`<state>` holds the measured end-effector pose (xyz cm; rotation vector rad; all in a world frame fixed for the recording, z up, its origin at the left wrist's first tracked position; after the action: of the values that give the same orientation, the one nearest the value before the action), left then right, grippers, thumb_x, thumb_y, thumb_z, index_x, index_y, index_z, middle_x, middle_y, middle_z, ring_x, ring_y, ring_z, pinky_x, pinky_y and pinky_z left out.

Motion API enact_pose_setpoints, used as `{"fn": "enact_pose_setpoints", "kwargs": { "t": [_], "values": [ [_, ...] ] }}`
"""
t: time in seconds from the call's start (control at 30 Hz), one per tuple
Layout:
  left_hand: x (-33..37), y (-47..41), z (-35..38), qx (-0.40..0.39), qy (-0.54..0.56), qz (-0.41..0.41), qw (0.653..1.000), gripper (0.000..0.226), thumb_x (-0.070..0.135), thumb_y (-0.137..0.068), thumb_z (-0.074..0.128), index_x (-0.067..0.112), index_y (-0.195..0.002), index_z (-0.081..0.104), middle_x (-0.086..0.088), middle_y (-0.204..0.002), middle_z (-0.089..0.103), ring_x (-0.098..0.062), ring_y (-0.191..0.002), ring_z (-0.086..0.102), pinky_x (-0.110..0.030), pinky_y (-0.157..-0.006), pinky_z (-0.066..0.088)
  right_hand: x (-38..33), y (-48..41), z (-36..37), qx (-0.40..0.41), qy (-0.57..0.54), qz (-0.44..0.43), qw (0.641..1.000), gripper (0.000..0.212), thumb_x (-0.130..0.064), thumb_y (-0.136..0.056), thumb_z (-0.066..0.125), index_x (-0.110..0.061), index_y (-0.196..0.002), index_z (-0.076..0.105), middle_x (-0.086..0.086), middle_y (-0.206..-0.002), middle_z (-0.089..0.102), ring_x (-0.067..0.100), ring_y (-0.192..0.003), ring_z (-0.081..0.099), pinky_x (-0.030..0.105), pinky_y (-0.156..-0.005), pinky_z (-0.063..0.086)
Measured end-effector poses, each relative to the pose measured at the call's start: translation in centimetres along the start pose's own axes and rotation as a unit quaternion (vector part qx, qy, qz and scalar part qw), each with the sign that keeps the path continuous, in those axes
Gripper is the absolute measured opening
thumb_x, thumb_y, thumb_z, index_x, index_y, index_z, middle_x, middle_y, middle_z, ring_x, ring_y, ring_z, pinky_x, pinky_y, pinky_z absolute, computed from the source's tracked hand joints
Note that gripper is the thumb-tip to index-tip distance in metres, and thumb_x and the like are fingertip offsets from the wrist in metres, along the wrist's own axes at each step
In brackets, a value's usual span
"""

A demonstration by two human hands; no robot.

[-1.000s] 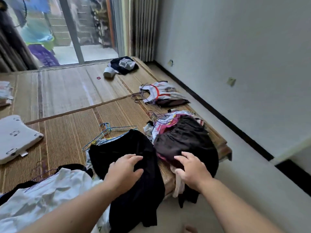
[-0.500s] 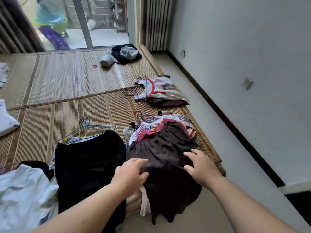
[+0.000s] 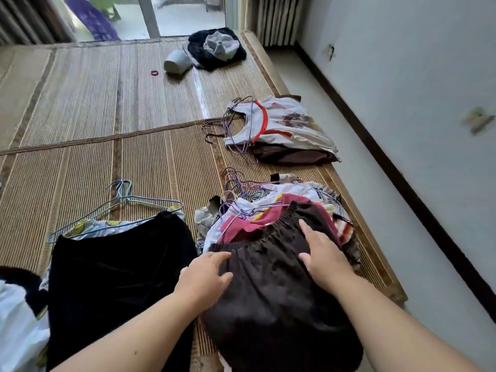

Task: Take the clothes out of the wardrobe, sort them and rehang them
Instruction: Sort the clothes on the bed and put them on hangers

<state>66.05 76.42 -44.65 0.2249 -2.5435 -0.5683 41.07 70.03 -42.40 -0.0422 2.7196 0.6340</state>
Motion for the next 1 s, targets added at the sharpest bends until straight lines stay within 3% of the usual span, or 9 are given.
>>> {"fn": "enact_pose_setpoints", "kwargs": {
  "t": [0.2, 0.37, 0.43, 0.53, 0.63, 0.73, 0.83, 1.0],
  "values": [
    [-4.1, -9.1, 3.9, -0.038, 0.005, -0.040, 0.998, 0.062, 0.043, -0.082, 0.054, 0.039, -0.141, 0.034, 0.010, -0.142, 0.043, -0.015, -0.130, 0.042, -0.038, -0.102, 0.039, 1.9, -11.4, 3.0, -0.009, 0.043, 0.032, 0.998, 0.062, -0.022, -0.093, 0.048, -0.033, -0.148, 0.019, -0.006, -0.152, 0.027, 0.020, -0.137, 0.032, 0.043, -0.105, 0.035],
    [-7.5, -13.5, 6.1, -0.073, -0.016, -0.090, 0.993, 0.073, 0.046, -0.085, 0.055, 0.033, -0.147, 0.020, 0.003, -0.147, 0.032, -0.020, -0.134, 0.035, -0.042, -0.105, 0.037, 2.3, -17.9, 3.6, -0.018, 0.144, 0.044, 0.988, 0.075, -0.001, -0.088, 0.037, -0.032, -0.150, 0.009, -0.003, -0.156, 0.017, 0.021, -0.143, 0.016, 0.048, -0.111, 0.029],
    [-8.2, -14.3, 7.2, -0.107, 0.001, -0.098, 0.989, 0.073, 0.044, -0.086, 0.055, 0.029, -0.148, 0.018, -0.004, -0.146, 0.035, -0.024, -0.132, 0.038, -0.039, -0.105, 0.037, 2.7, -19.1, 4.4, -0.051, 0.172, 0.053, 0.982, 0.072, -0.005, -0.089, 0.037, -0.033, -0.150, 0.010, 0.005, -0.150, 0.027, 0.027, -0.138, 0.026, 0.050, -0.109, 0.030],
    [-8.1, -14.5, 8.1, -0.141, 0.007, -0.089, 0.986, 0.064, 0.037, -0.091, 0.051, 0.024, -0.146, 0.021, -0.012, -0.137, 0.045, -0.028, -0.125, 0.046, -0.031, -0.101, 0.039, 2.9, -19.4, 4.3, -0.045, 0.200, 0.056, 0.977, 0.064, -0.013, -0.089, 0.038, -0.036, -0.146, 0.018, 0.008, -0.137, 0.039, 0.031, -0.128, 0.040, 0.049, -0.106, 0.031],
    [-7.9, -14.2, 7.3, -0.136, -0.019, -0.084, 0.987, 0.049, 0.035, -0.093, 0.048, 0.021, -0.138, 0.034, -0.010, -0.130, 0.053, -0.026, -0.119, 0.051, -0.028, -0.095, 0.040, 3.1, -18.4, 3.3, -0.040, 0.184, 0.034, 0.982, 0.058, -0.014, -0.085, 0.044, -0.040, -0.136, 0.036, 0.004, -0.127, 0.049, 0.029, -0.119, 0.049, 0.040, -0.099, 0.040],
    [-7.5, -13.2, 5.9, -0.131, -0.033, -0.079, 0.988, 0.028, 0.033, -0.093, 0.048, 0.019, -0.117, 0.047, -0.008, -0.118, 0.060, -0.026, -0.109, 0.056, -0.029, -0.086, 0.042, 3.2, -16.5, 2.1, -0.090, 0.129, 0.022, 0.987, 0.035, -0.021, -0.078, 0.058, -0.041, -0.107, 0.062, -0.006, -0.106, 0.061, 0.018, -0.103, 0.058, 0.025, -0.081, 0.044],
    [-6.6, -11.3, 4.2, -0.115, -0.028, -0.070, 0.991, 0.012, 0.034, -0.092, 0.049, 0.023, -0.096, 0.044, -0.003, -0.105, 0.061, -0.024, -0.100, 0.057, -0.028, -0.076, 0.041, 2.6, -13.6, 0.0, -0.126, 0.073, -0.004, 0.989, 0.020, -0.028, -0.077, 0.068, -0.037, -0.095, 0.067, -0.014, -0.087, 0.061, 0.011, -0.092, 0.060, 0.021, -0.071, 0.040],
    [-4.2, -6.5, 0.2, -0.022, 0.038, -0.054, 0.998, 0.010, 0.033, -0.090, 0.054, 0.028, -0.098, 0.050, 0.006, -0.091, 0.060, -0.015, -0.084, 0.056, -0.028, -0.070, 0.043, 1.8, -7.7, -4.7, -0.080, 0.019, -0.036, 0.996, 0.024, -0.029, -0.086, 0.061, -0.040, -0.107, 0.064, -0.013, -0.100, 0.060, 0.009, -0.095, 0.054, 0.022, -0.079, 0.037]
  ]
}}
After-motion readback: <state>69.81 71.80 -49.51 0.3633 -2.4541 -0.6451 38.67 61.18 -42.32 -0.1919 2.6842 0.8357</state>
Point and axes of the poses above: each hand's wrist, its own y-axis away from the middle knuckle, its own z-axis out of the palm, x = y × z, the point moved 8 cm from there along -y, towards the middle knuckle
